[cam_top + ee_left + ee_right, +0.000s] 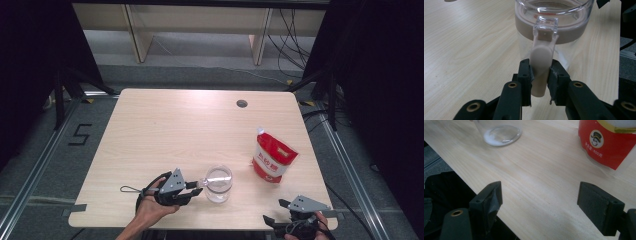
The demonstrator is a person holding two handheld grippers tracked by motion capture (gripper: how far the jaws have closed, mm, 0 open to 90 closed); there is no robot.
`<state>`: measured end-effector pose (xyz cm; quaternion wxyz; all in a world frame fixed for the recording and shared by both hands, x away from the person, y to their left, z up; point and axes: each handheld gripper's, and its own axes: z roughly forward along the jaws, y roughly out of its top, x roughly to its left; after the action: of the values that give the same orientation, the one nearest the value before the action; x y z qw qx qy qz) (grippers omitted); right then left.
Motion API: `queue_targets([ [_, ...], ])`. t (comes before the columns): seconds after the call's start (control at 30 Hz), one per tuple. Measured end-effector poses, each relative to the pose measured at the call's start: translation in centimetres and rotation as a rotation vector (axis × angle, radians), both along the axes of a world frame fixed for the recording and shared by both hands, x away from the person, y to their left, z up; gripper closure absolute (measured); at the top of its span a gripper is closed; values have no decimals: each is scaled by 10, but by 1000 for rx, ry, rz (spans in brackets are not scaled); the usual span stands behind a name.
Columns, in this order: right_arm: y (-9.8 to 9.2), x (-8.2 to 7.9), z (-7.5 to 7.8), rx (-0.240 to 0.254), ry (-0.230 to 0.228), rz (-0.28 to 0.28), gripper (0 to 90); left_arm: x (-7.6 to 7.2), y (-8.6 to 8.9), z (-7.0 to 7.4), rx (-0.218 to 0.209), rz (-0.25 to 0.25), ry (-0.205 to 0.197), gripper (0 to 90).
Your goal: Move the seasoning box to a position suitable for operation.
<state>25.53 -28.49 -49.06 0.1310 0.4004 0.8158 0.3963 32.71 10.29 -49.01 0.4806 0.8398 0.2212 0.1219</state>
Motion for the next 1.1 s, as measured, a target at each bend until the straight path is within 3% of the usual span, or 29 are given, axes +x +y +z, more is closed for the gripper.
queue_targets([
  [0.03,2,-2,1,11,22,-17,211,0,0,0,-1,-4,-3,732],
  [0.2,3,-1,0,17,22,-7,210,2,0,-1,-23,-9,12,729],
  [0.33,1,1,-1,8,-1,10,210,3,0,0,-2,8,0,727],
  [0.37,1,0,0,1,-3,-1,210,3,-1,-1,-17,18,13,727],
  [0.43,2,-2,1,18,25,-11,210,5,0,-1,-14,19,6,725],
  [0.6,3,-1,0,19,19,-5,210,5,0,-1,-24,46,17,716],
  [0.73,2,1,-1,11,-1,10,210,6,2,-1,-25,35,18,695],
  [0.77,1,1,-1,10,0,9,210,6,2,0,-19,31,8,681],
  [0.8,1,1,-1,13,0,10,211,5,3,1,-33,47,34,658],
  [0.83,2,-2,1,20,30,-16,211,4,4,1,-34,47,38,637],
  [0.9,0,0,0,6,-15,-5,211,2,7,4,-43,51,41,605],
  [0.97,0,1,1,19,-8,-3,211,0,9,7,-51,52,48,551],
  [1.1,2,2,0,22,-9,5,209,-6,11,13,-65,51,56,537],
])
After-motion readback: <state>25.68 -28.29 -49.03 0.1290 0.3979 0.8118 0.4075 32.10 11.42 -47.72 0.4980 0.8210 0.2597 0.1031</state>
